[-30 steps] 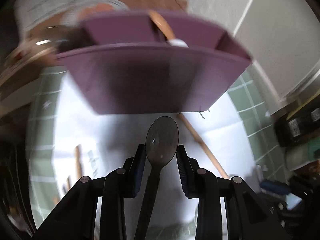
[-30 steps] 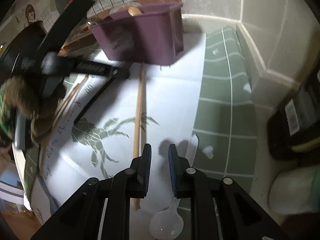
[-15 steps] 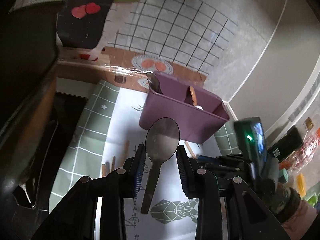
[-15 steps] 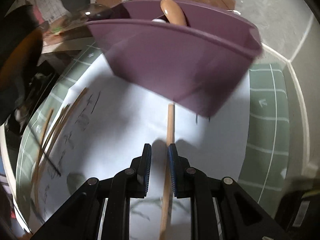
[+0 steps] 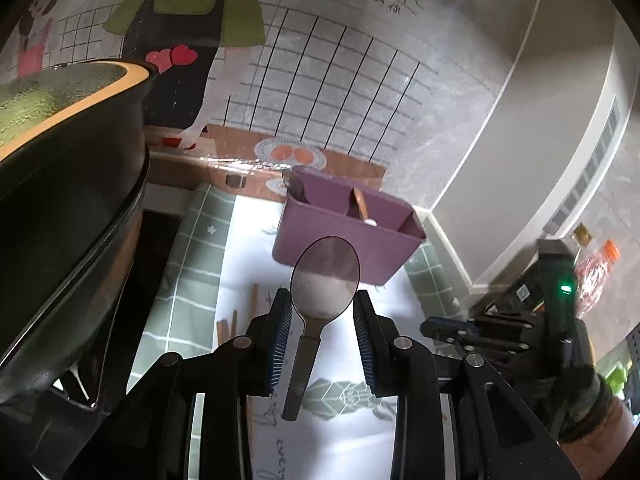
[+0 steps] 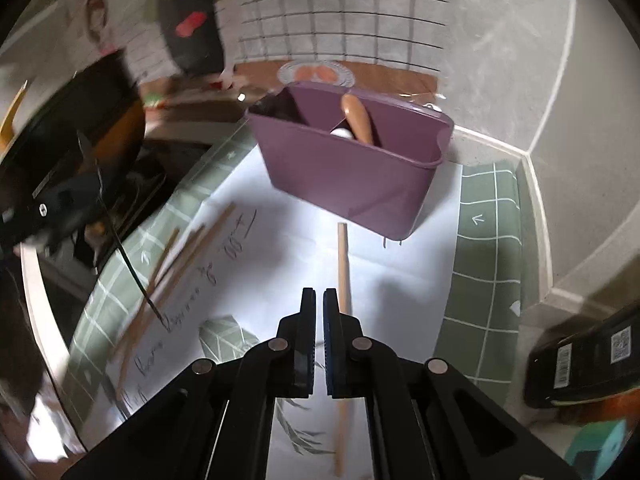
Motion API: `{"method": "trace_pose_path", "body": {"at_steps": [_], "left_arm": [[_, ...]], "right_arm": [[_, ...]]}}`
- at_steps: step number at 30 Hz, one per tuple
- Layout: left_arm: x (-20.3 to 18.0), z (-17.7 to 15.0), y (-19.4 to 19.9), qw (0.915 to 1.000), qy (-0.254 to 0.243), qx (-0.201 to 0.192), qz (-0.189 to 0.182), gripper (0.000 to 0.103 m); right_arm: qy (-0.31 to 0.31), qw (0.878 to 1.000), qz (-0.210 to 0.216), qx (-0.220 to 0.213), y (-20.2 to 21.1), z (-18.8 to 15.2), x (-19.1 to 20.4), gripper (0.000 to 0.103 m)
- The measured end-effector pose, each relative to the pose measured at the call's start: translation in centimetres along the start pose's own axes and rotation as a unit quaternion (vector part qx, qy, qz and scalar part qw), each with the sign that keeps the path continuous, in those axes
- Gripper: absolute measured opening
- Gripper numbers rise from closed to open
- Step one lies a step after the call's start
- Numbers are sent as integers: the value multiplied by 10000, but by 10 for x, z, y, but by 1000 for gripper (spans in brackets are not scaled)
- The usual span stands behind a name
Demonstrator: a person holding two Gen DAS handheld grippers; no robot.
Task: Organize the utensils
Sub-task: 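Lift the spoon and chopstick and carry both over the purple holder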
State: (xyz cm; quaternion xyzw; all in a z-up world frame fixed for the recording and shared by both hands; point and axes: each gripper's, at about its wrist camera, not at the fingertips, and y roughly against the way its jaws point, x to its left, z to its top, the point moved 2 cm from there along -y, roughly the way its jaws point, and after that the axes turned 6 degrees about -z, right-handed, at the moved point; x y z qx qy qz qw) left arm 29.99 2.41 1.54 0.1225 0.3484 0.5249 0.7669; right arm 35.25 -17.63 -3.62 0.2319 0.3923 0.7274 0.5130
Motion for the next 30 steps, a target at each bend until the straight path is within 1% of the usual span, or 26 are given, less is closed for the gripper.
{"method": "trace_pose_path", "body": {"at_steps": [2, 4, 6, 9, 10, 11, 12, 14, 15, 19, 20, 21, 24, 25, 28, 30], "left_arm": [[-2, 1, 1, 10000, -26, 28, 30, 33], [-4, 1, 4, 10000, -63, 16, 8, 33], [-5, 2, 8, 10000, -75, 32, 0, 33], [-5, 0, 12, 9999, -124, 57, 9, 33], [-4, -1, 13, 9999, -123, 70, -13, 33], [-3, -1, 14, 9999, -111, 82, -31, 33], [-2, -2, 14, 9999, -101, 94, -42, 33], [-1, -3, 13, 9999, -98, 103, -54, 33], [-1, -4, 12, 9999, -99, 102, -57, 33], [-5, -5, 8, 9998, -128, 115, -135, 33], [-7, -4, 6, 9997, -126, 123, -151, 33], [-8, -3, 5, 9997, -118, 127, -161, 33], [-19, 8, 4, 9996, -117, 67, -228, 33], [-24, 13, 6, 9996, -147, 19, -254, 33], [-48, 42, 20, 9982, -362, -326, -340, 33], [-62, 62, 29, 9965, -473, -561, -413, 33]], "right_arm": [[117, 9996, 62, 235, -16, 3, -3, 8], [141, 9988, 24, 459, -38, 5, -7, 20], [171, 9977, -130, 645, -67, 12, -5, 23], [167, 9942, -368, 993, -100, 16, -3, 23], [79, 9922, -404, 1176, -109, 17, -5, 18], [-2, 9930, -338, 1129, -108, 20, -5, 7], [-55, 9920, -233, 1243, -109, 21, -6, 6], [-113, 9926, -204, 1193, -101, 21, -6, 6], [-111, 9937, -176, 1100, -95, 20, -6, 6], [-218, 9986, -109, 476, -41, 13, -8, 6], [-246, 9992, -150, 288, -27, 11, -9, 6], [-239, 9994, -217, 125, -16, 10, -10, 6], [-400, 9985, -150, -353, 21, 10, -13, 6], [-451, 9976, -141, -511, 34, 11, -14, 6], [-510, 9921, -248, -1120, 75, 21, -11, 6], [-468, 9835, -414, -1700, 107, 38, -10, 6]]}}
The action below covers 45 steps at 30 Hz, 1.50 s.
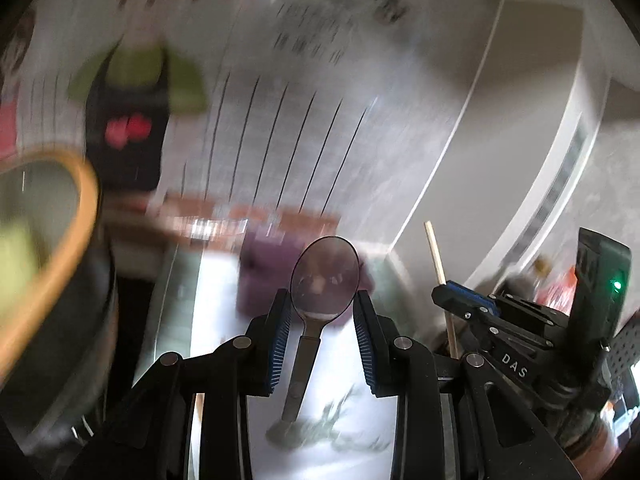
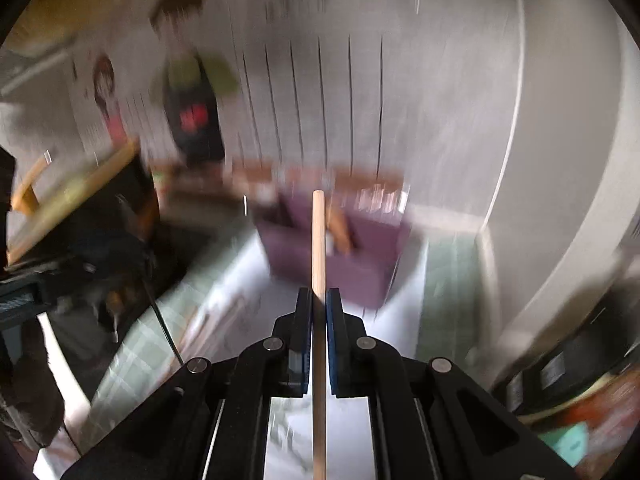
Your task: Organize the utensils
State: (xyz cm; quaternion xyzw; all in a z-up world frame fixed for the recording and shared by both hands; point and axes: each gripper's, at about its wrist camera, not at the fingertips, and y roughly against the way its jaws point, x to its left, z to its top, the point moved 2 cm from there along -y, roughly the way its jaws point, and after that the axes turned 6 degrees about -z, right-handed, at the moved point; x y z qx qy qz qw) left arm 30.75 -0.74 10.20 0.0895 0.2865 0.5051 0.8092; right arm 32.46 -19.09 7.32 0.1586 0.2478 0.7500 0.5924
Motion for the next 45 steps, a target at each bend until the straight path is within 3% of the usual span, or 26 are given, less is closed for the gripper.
{"method": "trace_pose_path", "body": {"at_steps": [7, 10, 14, 18, 28, 33, 36, 38, 40, 45], "left_arm": [[-24, 84, -1, 9962, -127, -835, -196, 33], [-21, 104, -17, 9946, -120, -1020, -167, 33], [-3, 110, -45, 9938, -16, -1100, -152, 33], [15, 105, -75, 9947, 149, -1004, -158, 33], [53, 72, -145, 9977, 306, -543, 263, 33], [74, 44, -183, 9967, 646, 80, 490, 36], [82, 34, -189, 9938, 964, 312, 461, 40], [78, 34, -180, 9935, 989, 307, 462, 41], [69, 35, -168, 9947, 862, 298, 475, 46], [44, 26, -131, 9960, 347, 619, 539, 48]], "right_arm": [[-49, 9916, -197, -1276, 30, 99, -12, 6], [-207, 9845, -243, -1725, 24, 131, -17, 6], [-292, 9782, -277, -2038, 6, 143, -18, 6], [-299, 9801, -316, -1936, -32, 136, -22, 6], [-208, 9891, -425, -1395, -127, 104, -32, 6], [-271, 9956, -359, -818, -159, 68, -36, 6], [-264, 9981, -263, -483, -162, 52, -36, 10], [-234, 9985, -209, -439, -153, 47, -38, 21], [-120, 9985, -252, -477, -140, 45, -36, 30], [193, 9994, -152, -227, -104, 36, -29, 41]]}}
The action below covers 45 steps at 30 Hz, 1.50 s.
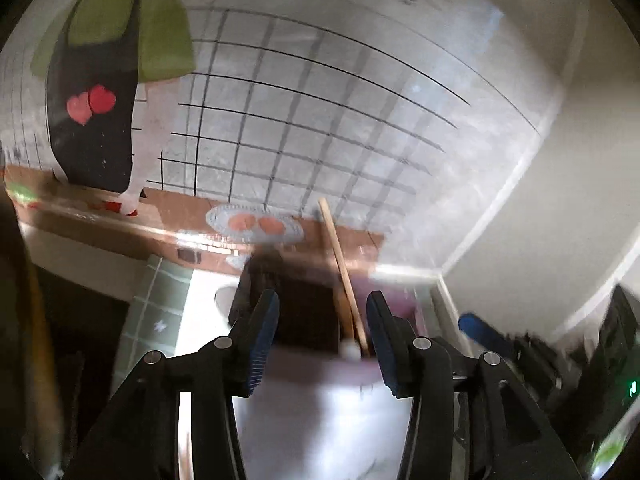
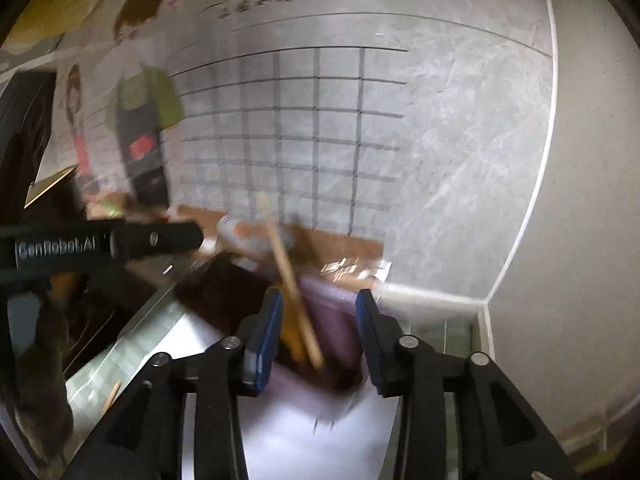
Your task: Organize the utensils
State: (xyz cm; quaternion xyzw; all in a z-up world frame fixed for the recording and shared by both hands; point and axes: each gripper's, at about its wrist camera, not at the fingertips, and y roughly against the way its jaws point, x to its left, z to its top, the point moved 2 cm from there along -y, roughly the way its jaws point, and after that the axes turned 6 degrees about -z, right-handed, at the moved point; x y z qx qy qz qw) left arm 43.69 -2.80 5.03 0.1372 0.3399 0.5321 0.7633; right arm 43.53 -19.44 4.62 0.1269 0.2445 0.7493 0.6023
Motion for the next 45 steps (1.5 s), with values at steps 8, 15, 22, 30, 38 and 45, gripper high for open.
{"method": "trace_pose_path", "body": {"at_steps": [8, 15, 22, 30, 38, 45], "left_arm": [[10, -73, 52, 9944, -415, 969, 19, 58], [39, -133, 73, 9868, -446, 1503, 415, 58], [70, -169, 96, 9828, -122, 1668, 782, 58], [92, -178, 109, 9827, 165, 1634, 857, 58], [84, -177, 89, 9831, 155, 1764, 466, 58], [57, -164, 43, 9819, -209, 1881, 15, 35]], "right_arm": [[499, 9950, 323, 797, 44, -56, 21, 63], [829, 9659, 1684, 1782, 64, -130, 79, 42], [1799, 9011, 3169, 2350, 98, -187, 172, 41], [2686, 8919, 2745, 2386, 94, -222, 222, 24], [2907, 9063, 2214, 2123, 115, -232, 208, 7], [1506, 9491, 1544, 2294, 88, -198, 117, 8]]}}
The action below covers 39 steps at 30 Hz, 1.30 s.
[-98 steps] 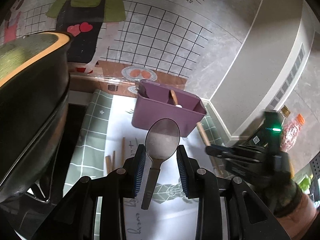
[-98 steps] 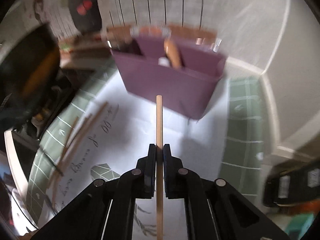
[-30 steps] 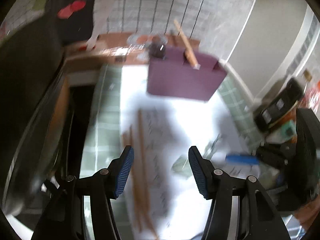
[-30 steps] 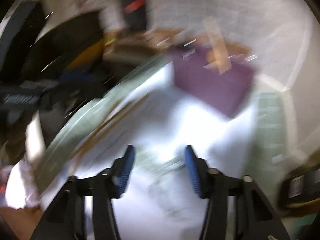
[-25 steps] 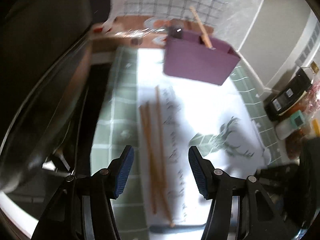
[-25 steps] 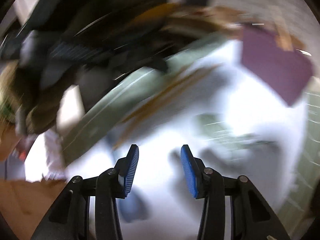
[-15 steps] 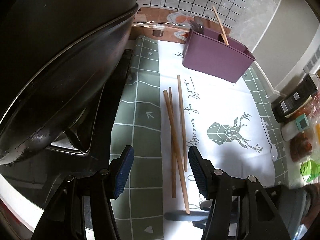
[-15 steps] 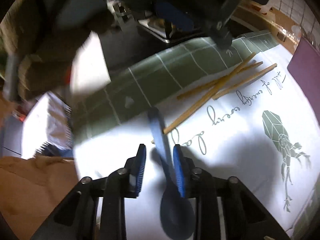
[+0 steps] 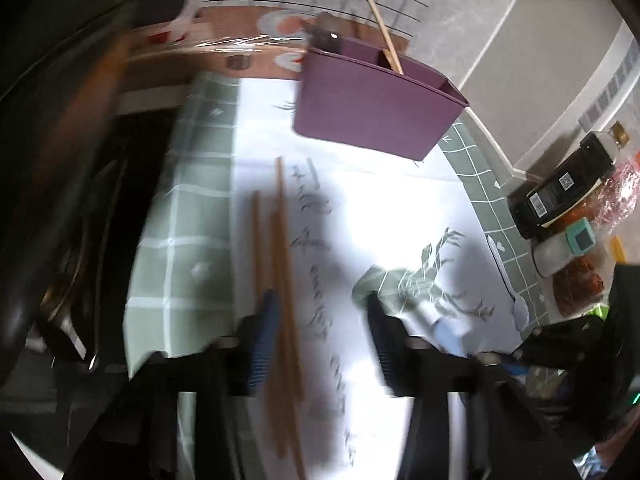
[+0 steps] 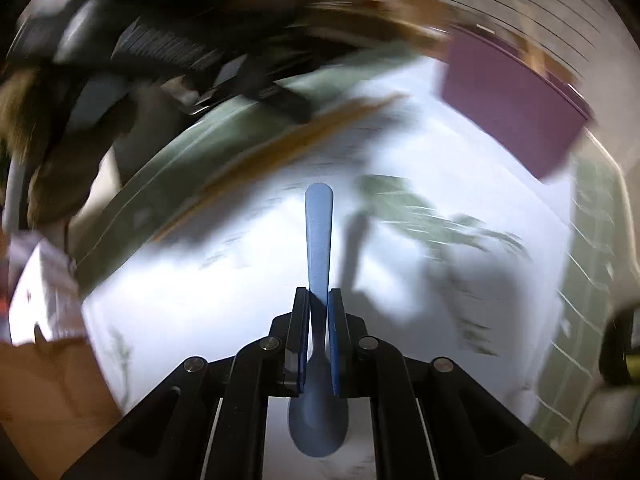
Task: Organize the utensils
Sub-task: 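Grasp a blue plastic spoon by its handle with the right gripper, then grasp a wooden chopstick with left gripper while right gripper holds the blue spoon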
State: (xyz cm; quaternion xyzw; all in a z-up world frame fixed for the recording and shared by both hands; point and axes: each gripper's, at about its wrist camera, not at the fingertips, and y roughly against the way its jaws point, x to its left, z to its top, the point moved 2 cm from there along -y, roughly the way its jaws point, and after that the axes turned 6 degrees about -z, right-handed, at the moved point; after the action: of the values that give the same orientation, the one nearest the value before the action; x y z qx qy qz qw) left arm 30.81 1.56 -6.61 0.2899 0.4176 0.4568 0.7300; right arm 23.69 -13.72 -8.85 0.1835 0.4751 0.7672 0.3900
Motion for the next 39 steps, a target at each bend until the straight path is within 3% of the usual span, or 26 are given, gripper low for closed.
{"method": "trace_pose_path", "body": {"at_steps": [6, 10, 17, 21, 25, 28, 31, 35, 39], "left_arm": [[0, 44, -31, 9996, -16, 129, 258, 31], [6, 67, -50, 9980, 63, 304, 556, 19], [18, 88, -79, 9943, 398, 671, 727, 19], [19, 83, -96, 9930, 505, 880, 603, 9], [14, 75, -95, 9949, 350, 650, 688, 4], [11, 73, -76, 9985, 252, 402, 279, 5], [15, 81, -65, 9984, 219, 342, 391, 8], [23, 92, -81, 9898, 530, 734, 1100, 10], [28, 97, -103, 9840, 697, 1099, 1216, 10]], "right_arm": [[-1217, 9924, 154, -74, -2, 1, -57, 8], [-1610, 9867, 214, -56, -8, -3, -68, 8], [-1719, 9849, 218, 8, -15, -1, -73, 8], [-1781, 9838, 223, -15, -15, 4, -78, 8], [-1830, 9830, 146, -30, -16, 10, -84, 8], [-1823, 9832, 77, -21, -20, 15, -88, 8], [-1767, 9842, 58, 28, -25, 18, -89, 9], [-1791, 9837, 96, 156, -36, 23, -92, 12], [-1819, 9831, 127, 151, -37, 25, -94, 12]]}}
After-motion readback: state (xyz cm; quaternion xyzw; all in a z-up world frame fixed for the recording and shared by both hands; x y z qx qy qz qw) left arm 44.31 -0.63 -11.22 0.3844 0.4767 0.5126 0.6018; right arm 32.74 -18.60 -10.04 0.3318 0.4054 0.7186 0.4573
